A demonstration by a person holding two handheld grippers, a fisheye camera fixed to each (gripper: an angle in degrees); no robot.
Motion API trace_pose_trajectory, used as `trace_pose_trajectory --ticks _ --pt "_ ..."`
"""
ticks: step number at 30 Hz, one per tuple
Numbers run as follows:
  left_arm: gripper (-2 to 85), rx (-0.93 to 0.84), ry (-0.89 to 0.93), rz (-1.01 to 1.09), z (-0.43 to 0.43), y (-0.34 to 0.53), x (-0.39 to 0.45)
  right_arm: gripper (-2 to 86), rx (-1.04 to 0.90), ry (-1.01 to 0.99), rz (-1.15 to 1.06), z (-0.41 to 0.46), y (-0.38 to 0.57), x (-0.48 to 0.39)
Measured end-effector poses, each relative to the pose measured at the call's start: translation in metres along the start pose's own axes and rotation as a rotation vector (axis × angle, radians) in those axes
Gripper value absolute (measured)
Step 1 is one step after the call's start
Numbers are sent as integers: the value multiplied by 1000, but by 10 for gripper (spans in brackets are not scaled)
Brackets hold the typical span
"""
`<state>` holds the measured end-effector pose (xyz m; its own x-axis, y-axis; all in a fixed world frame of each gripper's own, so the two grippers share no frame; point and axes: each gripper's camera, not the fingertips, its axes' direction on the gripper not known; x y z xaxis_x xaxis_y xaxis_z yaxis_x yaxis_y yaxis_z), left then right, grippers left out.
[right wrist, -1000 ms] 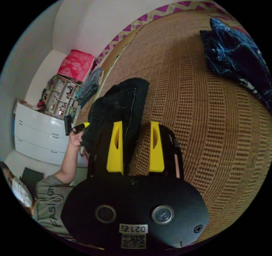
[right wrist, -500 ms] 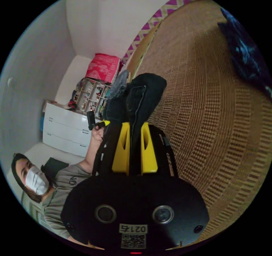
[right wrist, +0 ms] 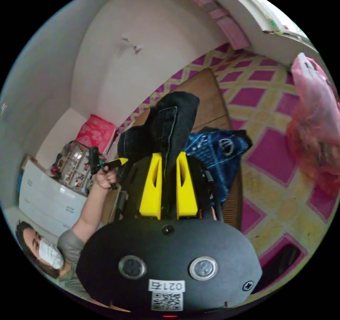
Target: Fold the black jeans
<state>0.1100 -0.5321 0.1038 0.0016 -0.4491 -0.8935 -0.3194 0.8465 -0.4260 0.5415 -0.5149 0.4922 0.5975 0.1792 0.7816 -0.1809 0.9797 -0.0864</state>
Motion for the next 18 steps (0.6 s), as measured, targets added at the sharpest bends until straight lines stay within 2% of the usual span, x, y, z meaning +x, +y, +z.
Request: trace_pose_trajectory --ticks 3,5,7,10,12,15,18 --pt "73 -54 -102 -138 73 -9 -31 76 -27 143 65 43 -9 48" --pt "71 -71 -174 -237 114 15 -54 94 -86 315 154 95 7 89" --pt "65 -25 -202 -209 122 38 -56 107 -51 377 146 112 24 103" --pt "23 29 -158 -161 108 73 -56 115 9 270 159 112 48 114" --pt "0 28 -158 -109 94 96 -50 115 82 287 119 101 67 103" --pt "-8 28 -184 17 61 145 -30 111 126 354 -17 99 103 64" --pt "-9 99 -110 114 12 212 -15 91 88 335 -204 130 148 4"
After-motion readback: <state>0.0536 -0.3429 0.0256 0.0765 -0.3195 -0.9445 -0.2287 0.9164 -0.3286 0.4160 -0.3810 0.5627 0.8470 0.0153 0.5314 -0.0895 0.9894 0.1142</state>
